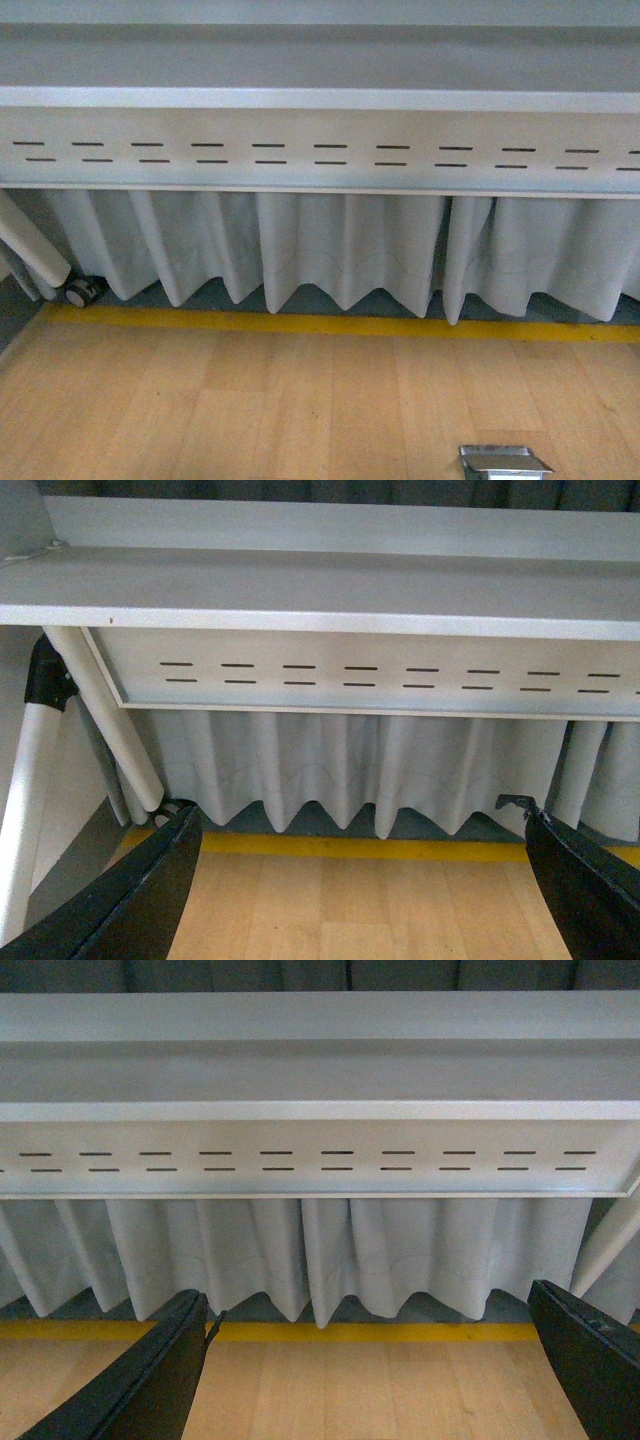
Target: Open oven
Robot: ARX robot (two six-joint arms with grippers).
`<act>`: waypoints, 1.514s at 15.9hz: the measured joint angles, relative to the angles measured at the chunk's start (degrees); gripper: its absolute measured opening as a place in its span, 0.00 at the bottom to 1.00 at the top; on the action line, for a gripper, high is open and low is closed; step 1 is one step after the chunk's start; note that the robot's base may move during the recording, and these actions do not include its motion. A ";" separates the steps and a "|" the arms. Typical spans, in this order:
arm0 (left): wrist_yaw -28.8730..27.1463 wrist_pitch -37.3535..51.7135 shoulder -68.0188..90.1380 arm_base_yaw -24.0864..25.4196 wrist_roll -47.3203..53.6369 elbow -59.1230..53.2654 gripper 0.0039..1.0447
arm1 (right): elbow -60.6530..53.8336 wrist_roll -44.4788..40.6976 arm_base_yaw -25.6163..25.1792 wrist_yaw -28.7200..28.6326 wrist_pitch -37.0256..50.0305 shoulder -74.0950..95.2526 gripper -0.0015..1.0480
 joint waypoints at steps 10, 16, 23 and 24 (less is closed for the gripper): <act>0.00 0.00 0.00 0.00 0.00 0.00 0.94 | 0.00 0.00 0.00 0.00 -0.02 0.00 0.94; 0.00 0.00 0.00 0.00 0.00 0.00 0.94 | 0.00 0.00 0.00 0.00 0.00 0.00 0.94; 0.00 0.00 0.00 0.00 0.00 0.00 0.94 | 0.00 0.00 0.00 0.00 -0.02 0.00 0.94; 0.00 -0.02 0.00 0.00 0.00 0.00 0.94 | 0.00 0.00 0.00 -0.02 0.00 0.00 0.94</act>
